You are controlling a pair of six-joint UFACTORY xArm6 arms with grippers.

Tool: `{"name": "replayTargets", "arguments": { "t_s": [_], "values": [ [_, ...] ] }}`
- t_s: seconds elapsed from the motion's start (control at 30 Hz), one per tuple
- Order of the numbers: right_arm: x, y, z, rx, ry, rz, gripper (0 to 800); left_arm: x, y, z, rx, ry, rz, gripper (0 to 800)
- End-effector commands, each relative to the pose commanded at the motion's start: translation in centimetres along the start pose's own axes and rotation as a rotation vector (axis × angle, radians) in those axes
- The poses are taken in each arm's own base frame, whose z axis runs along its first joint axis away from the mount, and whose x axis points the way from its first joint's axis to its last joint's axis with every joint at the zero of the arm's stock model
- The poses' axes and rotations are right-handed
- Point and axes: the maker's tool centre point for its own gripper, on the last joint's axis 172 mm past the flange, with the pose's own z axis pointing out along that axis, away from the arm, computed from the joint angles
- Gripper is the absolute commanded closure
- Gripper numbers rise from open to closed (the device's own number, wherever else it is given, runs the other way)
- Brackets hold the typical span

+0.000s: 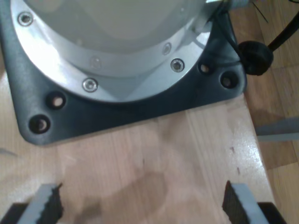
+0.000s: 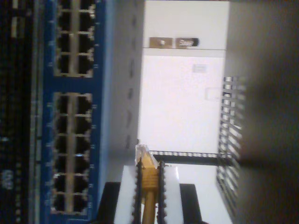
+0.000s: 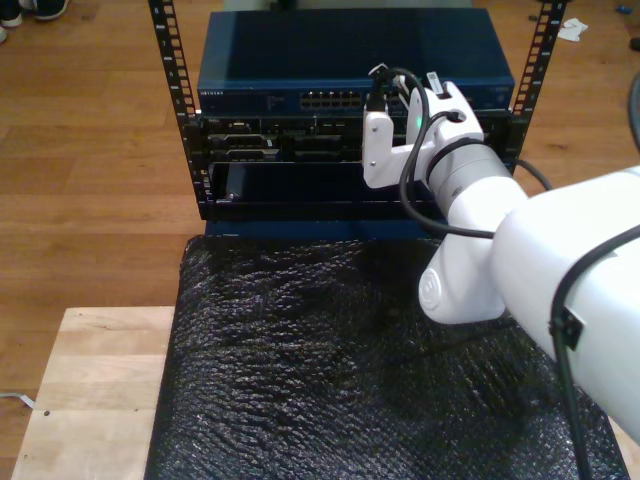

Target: Grab the cable and plug it in

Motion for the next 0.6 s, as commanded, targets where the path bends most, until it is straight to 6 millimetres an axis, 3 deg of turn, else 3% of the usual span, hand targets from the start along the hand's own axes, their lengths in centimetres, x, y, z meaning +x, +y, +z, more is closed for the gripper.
{"name": "replayTargets", "arguments": {
  "t_s": [0.4,0.5,0.6],
  "values": [
    [-2.4,0.0,-1.4,-0.1,-0.119,0.035,800,0.0,0.0,0.0,0.0,0.0,0.0,1],
    [-2.0,0.5,-1.6,-0.142,-0.134,0.041,800,0.0,0.0,0.0,0.0,-0.002,0.0,1],
    [-1.6,-0.4,-1.7,-0.163,-0.157,0.047,800,0.0,0.0,0.0,0.0,0.0,0.0,0]
  ]
}}
